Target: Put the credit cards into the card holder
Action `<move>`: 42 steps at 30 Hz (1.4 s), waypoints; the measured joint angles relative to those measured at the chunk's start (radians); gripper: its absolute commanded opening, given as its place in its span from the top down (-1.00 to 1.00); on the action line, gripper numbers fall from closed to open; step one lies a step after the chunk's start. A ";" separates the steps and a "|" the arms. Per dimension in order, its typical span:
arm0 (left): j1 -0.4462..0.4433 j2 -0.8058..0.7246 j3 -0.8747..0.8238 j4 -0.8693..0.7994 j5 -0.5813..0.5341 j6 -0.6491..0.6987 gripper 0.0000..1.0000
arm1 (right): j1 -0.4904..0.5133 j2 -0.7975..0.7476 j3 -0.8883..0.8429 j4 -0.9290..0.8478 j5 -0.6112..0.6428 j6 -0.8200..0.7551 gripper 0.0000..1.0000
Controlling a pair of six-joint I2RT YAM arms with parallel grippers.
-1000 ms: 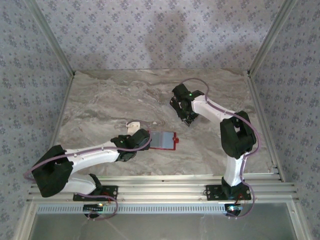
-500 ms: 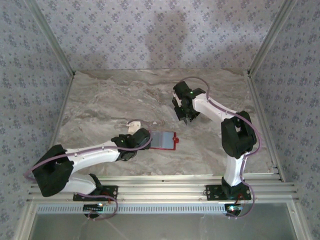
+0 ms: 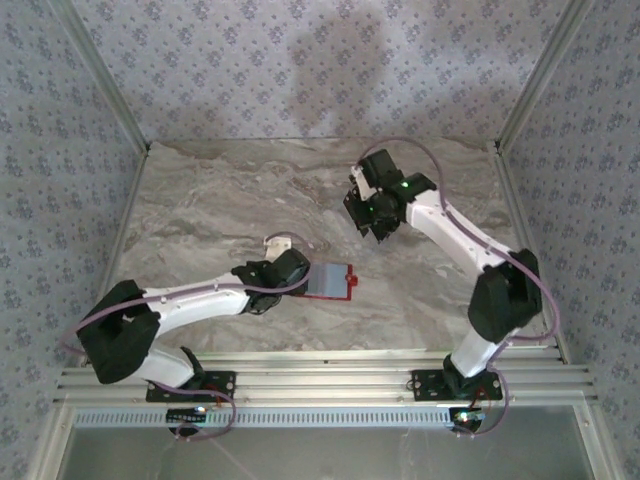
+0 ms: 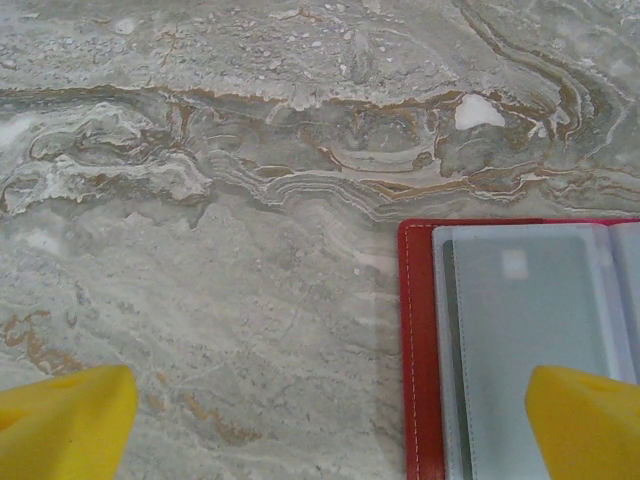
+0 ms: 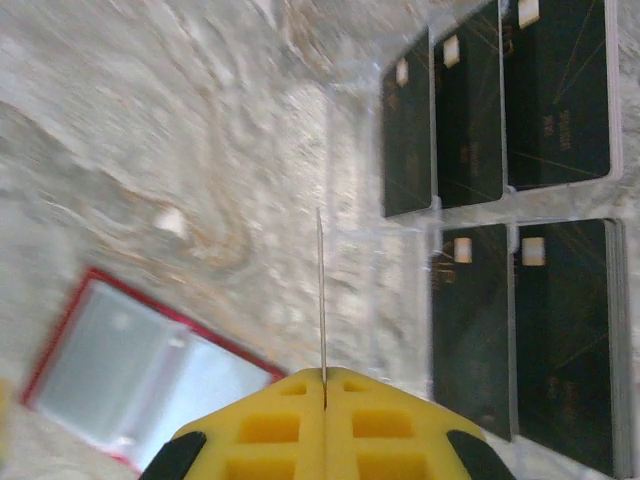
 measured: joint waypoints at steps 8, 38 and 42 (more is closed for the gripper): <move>0.017 0.089 0.040 0.001 0.026 0.071 -1.00 | 0.005 -0.192 -0.430 0.349 -0.215 0.319 1.00; 0.016 0.166 0.024 0.009 0.024 0.007 -1.00 | 0.169 -0.161 -0.875 1.062 -0.200 0.767 1.00; 0.016 0.165 0.018 0.017 0.021 -0.004 -0.99 | 0.168 -0.142 -0.888 1.102 -0.200 0.782 1.00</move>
